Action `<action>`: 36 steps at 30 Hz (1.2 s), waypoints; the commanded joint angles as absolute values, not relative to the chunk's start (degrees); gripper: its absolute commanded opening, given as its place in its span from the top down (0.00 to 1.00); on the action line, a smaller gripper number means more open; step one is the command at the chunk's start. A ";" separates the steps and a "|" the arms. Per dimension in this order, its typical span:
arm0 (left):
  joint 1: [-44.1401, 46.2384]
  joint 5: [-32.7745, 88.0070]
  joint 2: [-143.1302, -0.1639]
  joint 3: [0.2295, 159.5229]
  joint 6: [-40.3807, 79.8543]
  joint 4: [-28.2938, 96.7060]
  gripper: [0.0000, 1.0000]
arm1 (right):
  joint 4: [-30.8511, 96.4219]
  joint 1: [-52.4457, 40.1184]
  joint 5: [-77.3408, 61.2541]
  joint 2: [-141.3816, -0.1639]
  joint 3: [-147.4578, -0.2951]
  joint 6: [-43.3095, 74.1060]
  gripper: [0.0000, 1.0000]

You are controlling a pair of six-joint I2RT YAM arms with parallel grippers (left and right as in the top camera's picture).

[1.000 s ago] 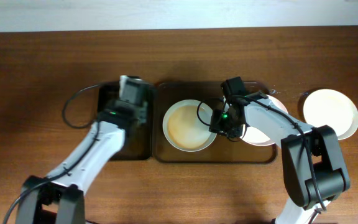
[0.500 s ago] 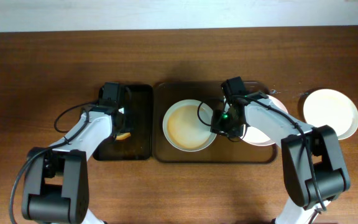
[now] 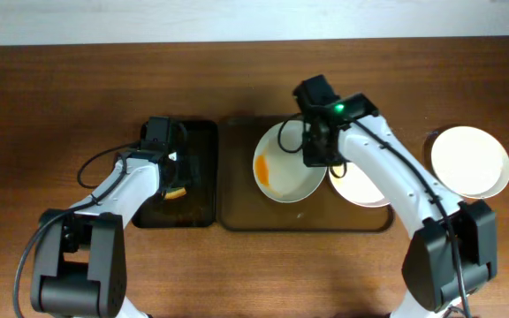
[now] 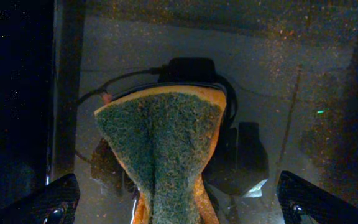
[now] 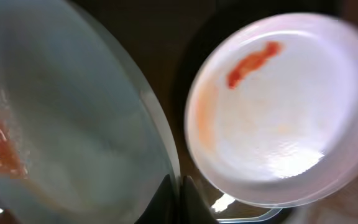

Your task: Clean dirty plates on tray and stack at the side

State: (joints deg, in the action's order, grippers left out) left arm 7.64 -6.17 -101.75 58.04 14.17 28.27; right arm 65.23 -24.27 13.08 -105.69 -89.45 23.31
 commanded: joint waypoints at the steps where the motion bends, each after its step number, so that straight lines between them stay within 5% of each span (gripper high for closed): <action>1: 7.70 -5.76 -102.21 58.11 14.11 28.32 0.00 | 68.82 -30.83 31.88 -104.44 -94.30 22.98 0.96; 11: 7.70 -5.76 -102.21 58.11 14.11 28.34 0.00 | 70.30 -55.61 80.34 -104.47 -94.83 26.65 0.96; 20: 7.70 -5.76 -102.21 58.11 14.09 28.32 0.00 | 67.00 -52.62 67.94 -104.51 -94.78 29.47 0.96; 23: 7.70 -5.76 -102.21 58.11 14.09 28.32 0.00 | 63.59 -44.40 46.44 -104.51 -94.78 29.45 0.96; 26: 7.70 -5.76 -102.21 58.11 14.09 28.32 0.00 | 62.54 -26.85 17.26 -104.49 -94.85 26.59 0.96; 30: 7.70 -5.76 -102.21 58.11 14.11 28.32 0.00 | 63.22 -2.02 -5.34 -104.49 -94.83 20.01 0.96; 36: 7.70 -5.76 -102.21 58.11 14.11 28.32 0.00 | 63.72 31.57 -8.34 -104.66 -94.72 19.51 0.96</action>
